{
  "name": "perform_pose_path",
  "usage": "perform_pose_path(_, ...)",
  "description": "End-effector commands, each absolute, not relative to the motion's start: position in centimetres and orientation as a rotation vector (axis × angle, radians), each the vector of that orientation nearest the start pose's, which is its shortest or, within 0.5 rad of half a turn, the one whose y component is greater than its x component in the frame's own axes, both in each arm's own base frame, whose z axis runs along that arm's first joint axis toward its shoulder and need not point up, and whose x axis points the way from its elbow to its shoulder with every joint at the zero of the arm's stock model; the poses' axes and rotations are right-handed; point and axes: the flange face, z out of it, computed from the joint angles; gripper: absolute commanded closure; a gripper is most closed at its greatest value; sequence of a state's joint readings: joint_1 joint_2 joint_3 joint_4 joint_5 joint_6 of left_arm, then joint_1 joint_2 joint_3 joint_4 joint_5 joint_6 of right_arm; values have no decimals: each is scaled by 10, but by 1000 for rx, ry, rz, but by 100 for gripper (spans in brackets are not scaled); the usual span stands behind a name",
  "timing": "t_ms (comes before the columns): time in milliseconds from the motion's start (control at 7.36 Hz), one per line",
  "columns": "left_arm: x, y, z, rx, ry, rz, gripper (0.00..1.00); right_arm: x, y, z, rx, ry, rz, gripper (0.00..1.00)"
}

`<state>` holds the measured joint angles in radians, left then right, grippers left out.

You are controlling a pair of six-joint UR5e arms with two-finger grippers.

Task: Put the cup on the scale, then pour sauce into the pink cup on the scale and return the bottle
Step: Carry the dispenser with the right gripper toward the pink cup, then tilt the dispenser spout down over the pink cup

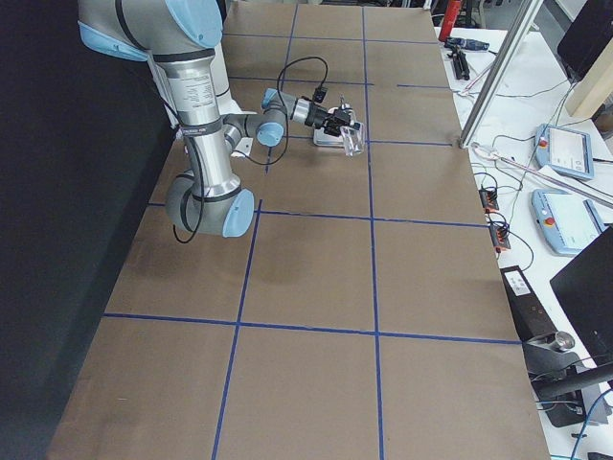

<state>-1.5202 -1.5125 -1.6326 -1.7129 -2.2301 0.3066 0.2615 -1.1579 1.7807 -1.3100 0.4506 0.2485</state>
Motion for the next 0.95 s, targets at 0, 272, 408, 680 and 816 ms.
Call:
perform_pose_path(0,-48,-481,648,228,636,396,0,-525,-369,279,1292,283,-465,100)
perform_pose_path(272,-48,-481,648,230,634,398,0,-528,-372,271,1302,385,-514,100)
perform_pose_path(408,-49,-481,648,230,631,397,0,-540,-375,267,1289,418,-540,100)
perform_pose_path(680,-50,-482,649,228,614,397,0,-549,-375,266,1276,517,-588,100)
perform_pose_path(816,-50,-483,648,231,613,399,0,-548,-374,265,1264,593,-655,100)
